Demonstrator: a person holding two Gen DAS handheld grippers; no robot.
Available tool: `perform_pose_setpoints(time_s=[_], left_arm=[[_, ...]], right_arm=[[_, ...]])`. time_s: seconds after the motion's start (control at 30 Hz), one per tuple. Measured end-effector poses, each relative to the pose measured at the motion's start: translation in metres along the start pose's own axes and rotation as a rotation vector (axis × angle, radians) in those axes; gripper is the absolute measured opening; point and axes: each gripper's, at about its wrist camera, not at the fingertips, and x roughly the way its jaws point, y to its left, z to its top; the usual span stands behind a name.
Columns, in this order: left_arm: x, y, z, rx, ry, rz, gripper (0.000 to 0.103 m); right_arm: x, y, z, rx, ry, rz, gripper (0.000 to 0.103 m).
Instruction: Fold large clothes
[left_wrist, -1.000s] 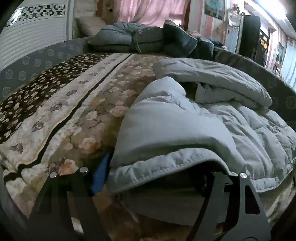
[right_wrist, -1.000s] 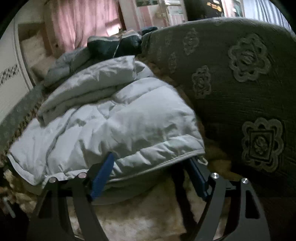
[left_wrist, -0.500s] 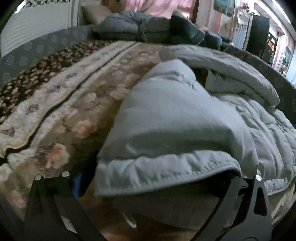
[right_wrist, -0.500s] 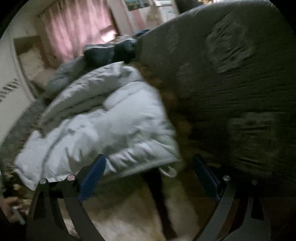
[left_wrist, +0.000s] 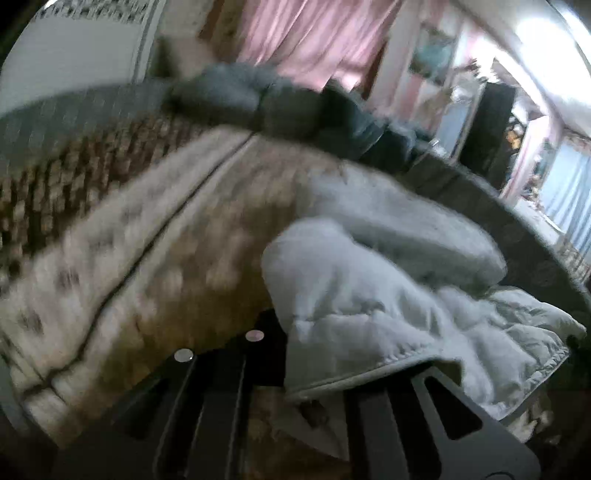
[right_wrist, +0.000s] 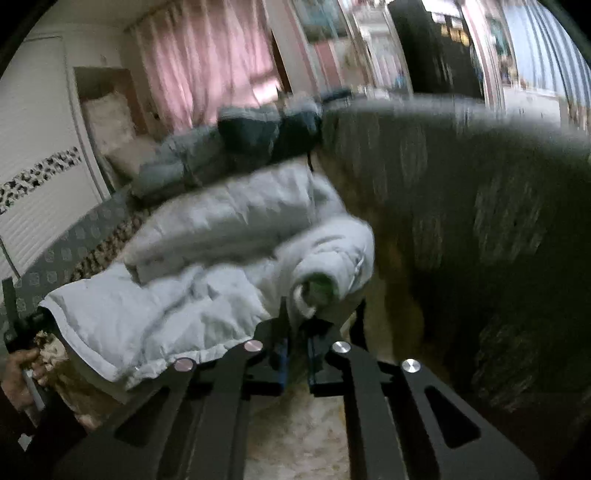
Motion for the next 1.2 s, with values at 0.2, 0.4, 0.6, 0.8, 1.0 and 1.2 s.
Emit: perform_pose_setpoints(time_s=[0.2, 0.4, 0.6, 0.8, 1.0, 1.2], left_arm=[[-0.037, 0.000, 0.033, -0.040, -0.027, -0.082, 0.004], [0.005, 0.000, 0.066, -0.074, 0.006, -0.052, 0.005], [0.080, -0.013, 0.143, -0.159, 0.030, -0.034, 0.006], [0.180, -0.041, 0.186, -0.086, 0.037, 0.080, 0.011], [0.289, -0.051, 0.165, -0.061, 0.071, 0.231, 0.013], [0.359, -0.064, 0.133, 0.058, -0.023, 0.327, 0.017]], right_arm=[[-0.037, 0.011, 0.027, 0.015, -0.072, 0.079, 0.005], [0.010, 0.004, 0.075, 0.078, -0.077, 0.099, 0.005], [0.096, -0.006, 0.151, 0.162, -0.076, 0.044, 0.005], [0.210, -0.013, 0.189, 0.181, 0.001, -0.045, 0.005], [0.309, -0.013, 0.182, 0.134, 0.053, -0.124, 0.008], [0.393, 0.015, 0.157, -0.051, 0.014, -0.315, 0.015]])
